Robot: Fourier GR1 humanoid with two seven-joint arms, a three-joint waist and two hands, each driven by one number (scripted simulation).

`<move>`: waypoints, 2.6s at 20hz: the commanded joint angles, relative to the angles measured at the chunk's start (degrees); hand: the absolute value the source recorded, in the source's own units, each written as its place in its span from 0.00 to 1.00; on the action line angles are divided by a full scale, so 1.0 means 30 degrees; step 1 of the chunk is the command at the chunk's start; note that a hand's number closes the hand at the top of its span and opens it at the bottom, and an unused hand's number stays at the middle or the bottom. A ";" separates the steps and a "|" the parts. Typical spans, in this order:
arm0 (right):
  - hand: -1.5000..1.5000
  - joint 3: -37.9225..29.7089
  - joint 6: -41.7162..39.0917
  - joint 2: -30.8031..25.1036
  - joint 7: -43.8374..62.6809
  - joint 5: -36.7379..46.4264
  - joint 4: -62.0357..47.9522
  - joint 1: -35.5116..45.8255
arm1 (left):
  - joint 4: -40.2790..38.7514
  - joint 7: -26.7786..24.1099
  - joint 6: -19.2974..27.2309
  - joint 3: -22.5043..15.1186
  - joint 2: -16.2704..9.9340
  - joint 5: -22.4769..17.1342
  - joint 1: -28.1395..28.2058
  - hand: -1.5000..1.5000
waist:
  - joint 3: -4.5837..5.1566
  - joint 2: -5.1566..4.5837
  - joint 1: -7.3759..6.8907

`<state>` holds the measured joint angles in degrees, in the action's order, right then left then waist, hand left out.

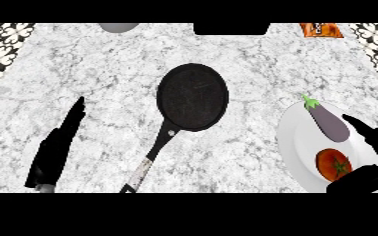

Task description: Pick the tomato from the plate and place it in the pan

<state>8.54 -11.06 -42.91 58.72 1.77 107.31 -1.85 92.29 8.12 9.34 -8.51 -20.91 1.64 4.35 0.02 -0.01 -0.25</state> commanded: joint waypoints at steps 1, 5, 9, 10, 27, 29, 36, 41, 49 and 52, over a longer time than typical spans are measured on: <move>0.00 -0.0100 -0.0678 0.0564 0.0500 0.0931 -0.0411 -0.0831 | -0.0672 -0.0216 -0.0604 0.0559 0.0134 0.0046 -0.0311 0.50 | -0.0002 0.0011 0.0128; 0.00 -0.0059 -0.1069 0.1600 0.0195 0.1406 -0.1767 -0.0188 | -0.0454 0.0075 -0.0484 0.0391 0.0805 0.0745 -0.0356 0.50 | -0.0004 0.0006 0.0093; 0.00 0.0255 -0.1492 0.1959 0.1650 0.2015 -0.0532 -0.0134 | 0.1055 0.0546 -0.0967 0.1026 0.0350 0.0731 0.0438 0.50 | -0.0003 0.0028 0.0031; 0.00 0.0324 -0.1517 0.2125 0.0934 0.2115 -0.1452 -0.0328 | 0.0905 -0.0044 -0.1317 0.1119 0.0302 0.0535 0.0842 0.50 | -0.0004 0.0021 0.0014; 1.00 -0.0757 -0.1186 0.5365 -0.3556 0.6282 -0.5266 -0.0093 | 0.1868 0.1584 -0.2842 0.2348 0.1311 0.1254 0.0267 0.50 | -0.0012 0.0019 0.0036; 1.00 -0.1148 -0.0996 0.5824 -0.3369 0.5972 -0.4497 -0.0446 | 0.1102 -0.0118 -0.1724 0.1272 0.2498 0.2698 0.1583 0.50 | -0.0007 0.0021 0.0051; 1.00 -0.2060 -0.0714 0.6759 -0.5552 0.5573 -0.5637 -0.0690 | -0.0825 -0.1637 -0.2317 0.2444 0.2302 0.2364 0.0704 0.50 | -0.0004 -0.0001 0.0104; 1.00 -0.1783 -0.0548 0.7248 -0.5136 0.7254 -0.5266 -0.0817 | -0.0077 0.0527 -0.2008 0.2141 0.3071 0.3098 -0.0462 0.50 | -0.0005 0.0009 0.0117; 1.00 0.3604 0.1448 0.7452 0.0919 1.5785 0.0511 -0.2005 | -0.0221 -0.0358 -0.2800 0.2500 0.2501 0.2420 0.0356 0.50 | 0.0042 0.0073 0.0150; 1.00 0.4286 0.3613 0.7610 -0.0405 1.8403 0.1628 -0.1866 | -0.0457 -0.0621 -0.2911 0.3026 0.2253 0.2151 0.0327 0.50 | 0.0030 0.0092 0.0220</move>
<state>17.43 -6.14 -20.55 56.12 46.96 107.97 -8.50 93.05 8.02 1.56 -0.95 -13.28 9.12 5.53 0.17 0.30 0.31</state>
